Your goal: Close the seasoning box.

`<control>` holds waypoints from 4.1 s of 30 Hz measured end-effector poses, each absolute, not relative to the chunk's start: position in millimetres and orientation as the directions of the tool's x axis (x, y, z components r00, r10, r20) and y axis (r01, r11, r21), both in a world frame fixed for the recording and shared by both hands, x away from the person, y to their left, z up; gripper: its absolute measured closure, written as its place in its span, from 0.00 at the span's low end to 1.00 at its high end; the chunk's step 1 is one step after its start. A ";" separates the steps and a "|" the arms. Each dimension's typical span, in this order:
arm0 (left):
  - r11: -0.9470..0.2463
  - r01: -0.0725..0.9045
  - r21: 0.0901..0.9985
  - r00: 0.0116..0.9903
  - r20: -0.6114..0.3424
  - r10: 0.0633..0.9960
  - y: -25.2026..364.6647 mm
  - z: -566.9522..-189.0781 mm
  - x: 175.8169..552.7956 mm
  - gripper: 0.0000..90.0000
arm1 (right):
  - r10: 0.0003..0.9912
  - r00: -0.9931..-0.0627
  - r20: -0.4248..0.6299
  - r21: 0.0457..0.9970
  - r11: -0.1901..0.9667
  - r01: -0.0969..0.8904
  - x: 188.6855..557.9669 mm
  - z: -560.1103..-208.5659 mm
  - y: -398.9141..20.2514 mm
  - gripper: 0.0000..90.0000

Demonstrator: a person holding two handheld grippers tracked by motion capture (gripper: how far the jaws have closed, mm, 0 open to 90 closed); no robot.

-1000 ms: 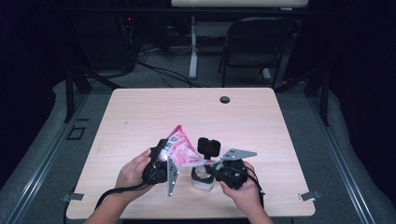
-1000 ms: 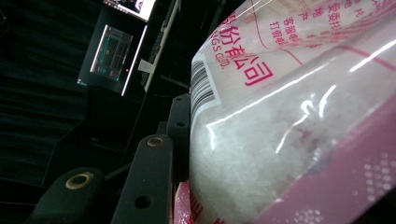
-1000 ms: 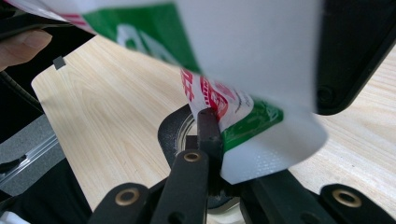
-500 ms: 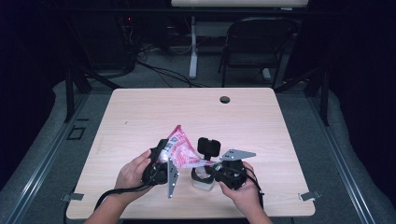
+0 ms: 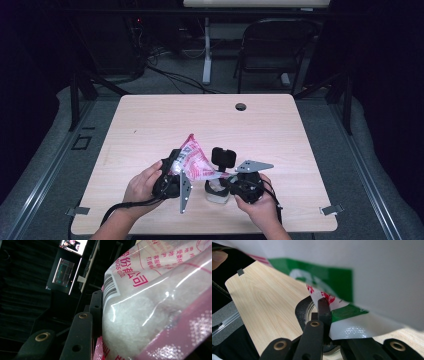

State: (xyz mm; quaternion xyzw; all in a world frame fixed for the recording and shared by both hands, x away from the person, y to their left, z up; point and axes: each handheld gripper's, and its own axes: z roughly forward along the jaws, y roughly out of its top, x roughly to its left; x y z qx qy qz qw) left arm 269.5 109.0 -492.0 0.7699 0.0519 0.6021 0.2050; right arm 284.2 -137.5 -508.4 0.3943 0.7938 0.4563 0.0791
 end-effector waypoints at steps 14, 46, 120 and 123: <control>-0.910 -0.166 0.381 0.266 0.905 0.330 107.7 -490.5 267.5 0.79 | 0.702 -0.674 0.229 0.787 0.275 0.553 283.7 -508.7 -136.4 1.00; -0.909 -0.177 0.378 0.274 0.906 0.323 107.0 -485.8 266.2 0.79 | 0.704 -0.672 0.228 0.785 0.275 0.555 283.4 -508.9 -135.3 1.00; -0.910 -0.206 0.359 0.257 0.917 0.304 100.9 -472.2 263.5 0.79 | 0.698 -0.678 0.232 0.792 0.269 0.548 285.2 -509.5 -132.6 1.00; -0.909 -0.210 0.359 0.255 0.918 0.304 100.8 -472.2 263.8 0.79 | 0.696 -0.680 0.232 0.793 0.269 0.546 285.5 -509.9 -132.4 1.00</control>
